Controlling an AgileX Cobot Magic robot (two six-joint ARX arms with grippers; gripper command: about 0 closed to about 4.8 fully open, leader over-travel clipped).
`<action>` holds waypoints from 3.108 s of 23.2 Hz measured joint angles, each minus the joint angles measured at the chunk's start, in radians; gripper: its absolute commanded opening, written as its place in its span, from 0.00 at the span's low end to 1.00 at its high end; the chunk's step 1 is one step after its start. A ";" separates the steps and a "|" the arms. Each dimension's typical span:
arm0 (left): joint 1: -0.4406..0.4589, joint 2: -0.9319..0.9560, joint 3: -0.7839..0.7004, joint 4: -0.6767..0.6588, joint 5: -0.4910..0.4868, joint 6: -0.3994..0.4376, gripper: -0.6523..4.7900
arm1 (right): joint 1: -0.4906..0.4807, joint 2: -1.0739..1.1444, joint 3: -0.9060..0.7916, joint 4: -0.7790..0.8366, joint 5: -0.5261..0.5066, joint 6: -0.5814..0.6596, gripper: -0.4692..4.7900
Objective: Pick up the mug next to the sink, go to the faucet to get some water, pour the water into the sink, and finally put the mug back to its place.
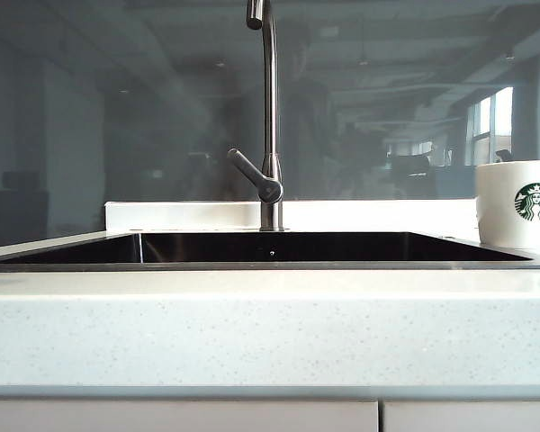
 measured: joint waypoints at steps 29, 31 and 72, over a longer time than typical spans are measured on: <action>0.001 1.434 0.601 0.711 0.425 -0.065 0.11 | -0.304 1.036 0.169 0.655 -0.477 -0.055 0.67; 0.001 1.576 0.689 0.765 0.517 -0.078 0.11 | -0.304 1.078 0.206 0.656 -0.476 -0.055 0.67; 0.074 2.325 1.571 0.726 0.958 -0.166 0.11 | 0.405 1.595 1.602 -0.161 -0.259 0.179 0.07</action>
